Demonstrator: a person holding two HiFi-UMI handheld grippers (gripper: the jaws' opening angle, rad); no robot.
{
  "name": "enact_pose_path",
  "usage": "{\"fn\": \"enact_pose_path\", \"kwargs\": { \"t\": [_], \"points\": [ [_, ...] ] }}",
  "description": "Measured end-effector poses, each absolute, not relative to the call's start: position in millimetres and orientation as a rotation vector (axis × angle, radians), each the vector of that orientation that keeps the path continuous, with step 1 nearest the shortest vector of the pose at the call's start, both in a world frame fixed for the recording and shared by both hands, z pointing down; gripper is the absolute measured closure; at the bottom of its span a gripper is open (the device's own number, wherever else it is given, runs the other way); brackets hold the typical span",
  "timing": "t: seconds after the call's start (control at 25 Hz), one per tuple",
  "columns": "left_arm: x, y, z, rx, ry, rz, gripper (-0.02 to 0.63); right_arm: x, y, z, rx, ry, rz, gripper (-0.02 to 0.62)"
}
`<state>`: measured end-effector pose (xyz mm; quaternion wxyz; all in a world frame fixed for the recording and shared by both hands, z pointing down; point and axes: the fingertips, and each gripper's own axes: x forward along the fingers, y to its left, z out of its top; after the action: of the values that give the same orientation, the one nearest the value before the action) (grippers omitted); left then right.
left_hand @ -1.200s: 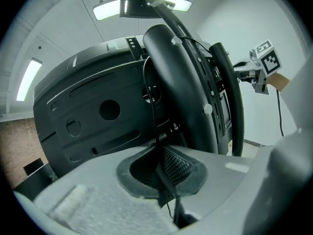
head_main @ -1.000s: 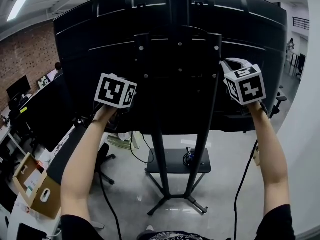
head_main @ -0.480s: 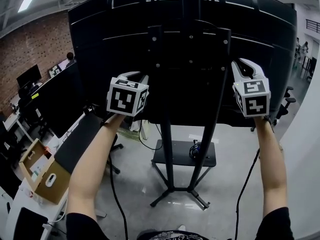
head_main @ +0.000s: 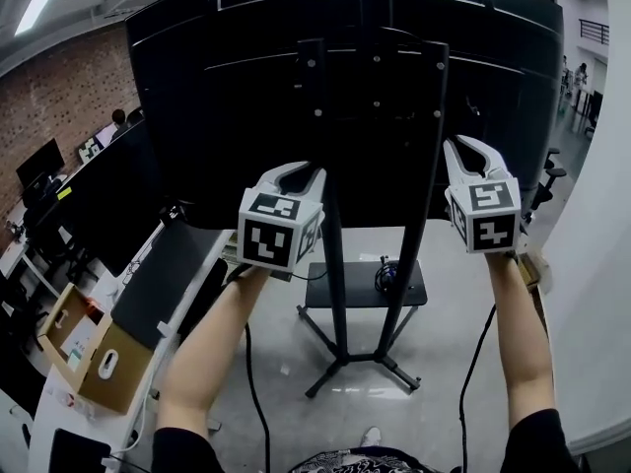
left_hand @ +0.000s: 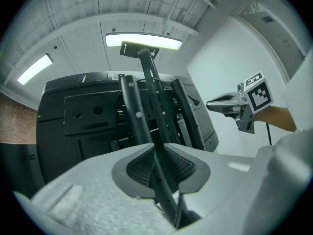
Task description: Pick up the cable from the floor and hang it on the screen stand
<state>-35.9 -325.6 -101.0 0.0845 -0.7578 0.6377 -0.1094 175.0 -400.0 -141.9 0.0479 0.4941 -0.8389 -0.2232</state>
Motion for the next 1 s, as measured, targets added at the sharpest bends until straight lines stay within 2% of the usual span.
{"fn": "enact_pose_path", "kwargs": {
  "t": [0.24, 0.32, 1.0],
  "points": [
    [1.1, -289.9, -71.7, -2.411, 1.812, -0.197, 0.545, 159.7, -341.0, -101.5, 1.49, -2.591, -0.585, 0.566],
    [11.5, -278.6, -64.7, -2.429, 1.796, -0.159, 0.591, 158.5, -323.1, -88.9, 1.495, -2.603, -0.537, 0.572],
    [65.7, -188.9, 20.7, -2.591, 1.74, -0.1, 0.604, 132.2, -200.5, 21.9, 1.433, -2.702, -0.121, 0.591]
  ]
}}
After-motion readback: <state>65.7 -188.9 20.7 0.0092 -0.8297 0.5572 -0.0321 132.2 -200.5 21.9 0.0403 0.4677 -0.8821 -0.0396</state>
